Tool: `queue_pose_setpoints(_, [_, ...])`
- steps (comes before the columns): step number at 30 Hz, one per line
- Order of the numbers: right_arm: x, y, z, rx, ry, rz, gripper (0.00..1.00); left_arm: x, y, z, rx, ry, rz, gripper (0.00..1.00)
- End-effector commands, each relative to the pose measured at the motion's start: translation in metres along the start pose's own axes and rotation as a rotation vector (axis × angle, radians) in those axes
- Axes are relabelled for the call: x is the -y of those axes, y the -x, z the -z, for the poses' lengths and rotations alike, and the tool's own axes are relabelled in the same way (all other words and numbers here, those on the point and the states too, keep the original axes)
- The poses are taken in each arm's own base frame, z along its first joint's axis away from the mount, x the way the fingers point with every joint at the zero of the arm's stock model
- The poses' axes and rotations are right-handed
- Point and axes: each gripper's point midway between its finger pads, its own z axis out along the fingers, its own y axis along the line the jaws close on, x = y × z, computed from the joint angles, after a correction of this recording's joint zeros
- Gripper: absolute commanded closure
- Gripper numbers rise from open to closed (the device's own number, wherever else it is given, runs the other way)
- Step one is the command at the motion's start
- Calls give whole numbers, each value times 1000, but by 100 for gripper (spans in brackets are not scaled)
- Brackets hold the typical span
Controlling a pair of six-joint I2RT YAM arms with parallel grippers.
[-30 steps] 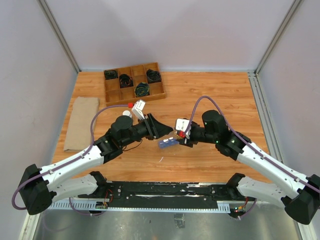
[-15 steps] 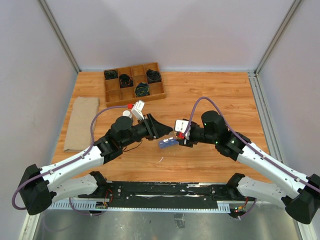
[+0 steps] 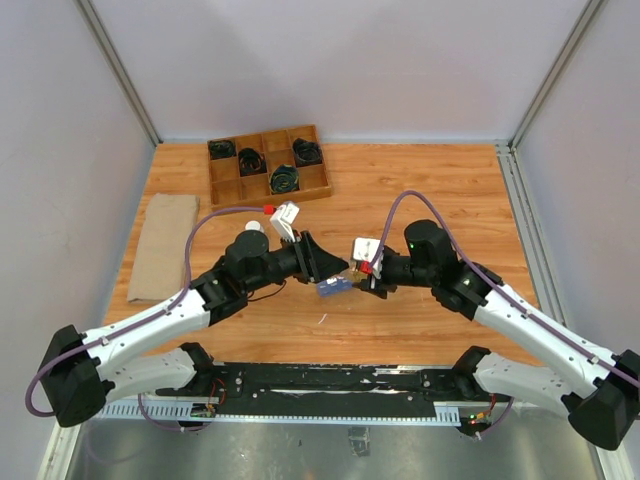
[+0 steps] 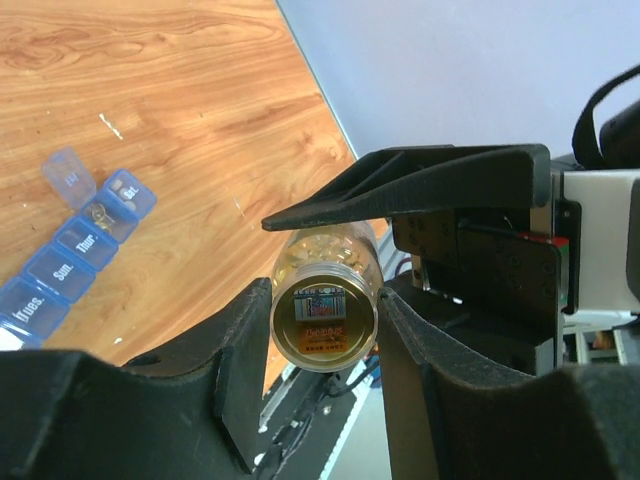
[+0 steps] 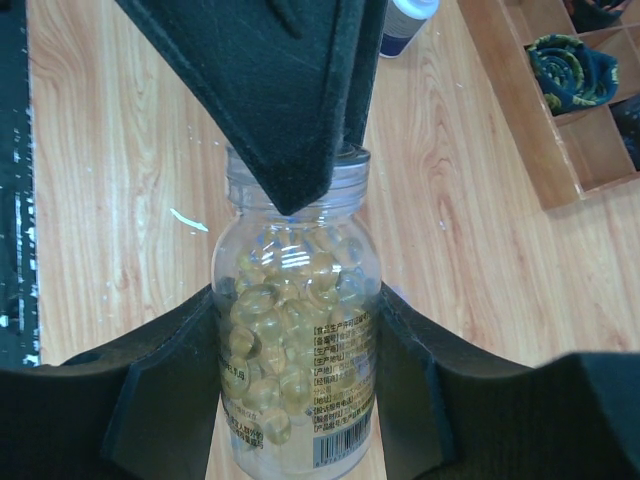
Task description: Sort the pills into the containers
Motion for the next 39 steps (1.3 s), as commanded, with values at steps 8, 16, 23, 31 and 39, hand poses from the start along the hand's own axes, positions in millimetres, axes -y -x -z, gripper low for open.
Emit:
queue_pose_setpoints(8, [-9, 62, 21, 287, 164, -139, 96, -7, -12, 3, -39, -31, -162, 73])
queue_pose_setpoints(16, [-21, 71, 27, 344, 269, -184, 96, 2, -16, 2, -83, -84, -230, 73])
queue_pose_setpoints(23, [-29, 78, 32, 385, 329, -200, 96, -4, -28, -1, -177, -86, -321, 71])
queue_pose_setpoints(31, [-32, 81, 35, 417, 377, -236, 96, 9, -14, -2, -117, -121, -353, 59])
queue_pose_setpoints(39, [-31, 78, 33, 410, 366, -228, 96, 20, 15, 4, -17, -77, -359, 35])
